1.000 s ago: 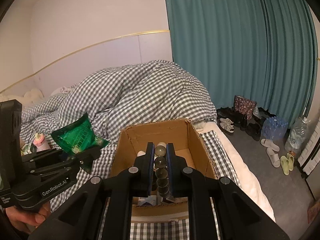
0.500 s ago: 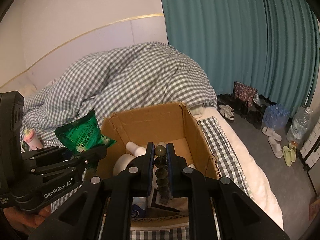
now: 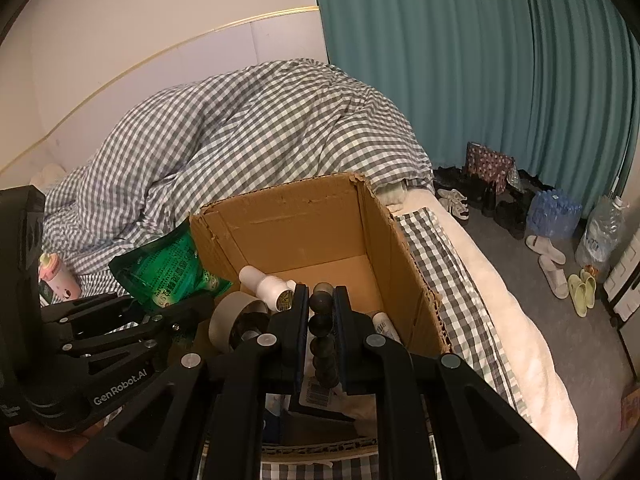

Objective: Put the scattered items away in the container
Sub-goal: 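Open both grippers over the box, dropping the packet and bracelet inside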

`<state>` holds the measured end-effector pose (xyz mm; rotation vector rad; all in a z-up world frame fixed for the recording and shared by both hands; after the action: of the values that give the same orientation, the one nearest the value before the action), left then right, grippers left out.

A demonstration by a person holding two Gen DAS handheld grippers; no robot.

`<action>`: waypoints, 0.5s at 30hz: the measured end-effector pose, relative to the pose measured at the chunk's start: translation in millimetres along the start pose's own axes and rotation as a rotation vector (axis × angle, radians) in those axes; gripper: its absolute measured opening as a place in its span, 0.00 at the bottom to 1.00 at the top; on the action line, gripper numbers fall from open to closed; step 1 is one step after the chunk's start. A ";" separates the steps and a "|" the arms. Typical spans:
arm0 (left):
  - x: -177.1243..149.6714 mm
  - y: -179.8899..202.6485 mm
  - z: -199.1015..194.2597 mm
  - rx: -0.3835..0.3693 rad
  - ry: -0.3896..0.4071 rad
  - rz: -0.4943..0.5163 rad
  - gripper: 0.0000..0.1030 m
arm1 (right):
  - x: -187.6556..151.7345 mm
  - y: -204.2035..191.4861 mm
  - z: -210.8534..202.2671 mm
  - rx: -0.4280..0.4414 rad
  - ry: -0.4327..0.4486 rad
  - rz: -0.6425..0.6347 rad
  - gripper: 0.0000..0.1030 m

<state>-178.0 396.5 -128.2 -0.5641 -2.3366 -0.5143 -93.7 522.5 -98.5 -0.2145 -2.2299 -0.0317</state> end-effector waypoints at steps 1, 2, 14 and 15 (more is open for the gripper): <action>0.6 0.4 -1.0 0.000 0.001 0.004 0.27 | 1.3 -0.5 -1.0 0.002 0.006 0.000 0.11; 1.2 1.2 -2.3 0.000 0.005 0.008 0.30 | 2.3 -1.0 -2.5 0.001 0.013 -0.001 0.11; 10.3 5.1 -35.3 0.016 0.097 0.029 0.85 | 12.4 -3.3 -30.0 -0.029 0.100 0.012 0.69; 11.1 4.9 -38.4 0.020 0.104 0.028 0.85 | 13.2 -3.1 -33.8 -0.033 0.109 0.016 0.69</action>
<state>-163.3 384.3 -92.7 -0.5468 -2.2299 -0.4949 -76.0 518.0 -67.0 -0.2434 -2.1203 -0.0699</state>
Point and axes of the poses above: each gripper's, at about its wrist camera, not at the fingertips, and z roughly the way its jaws point, y to its right, x to its top, the point moved 3 cm from there along z, roughly the way its jaws point, and after that the axes turned 6 degrees about -z, right-handed, at the moved point
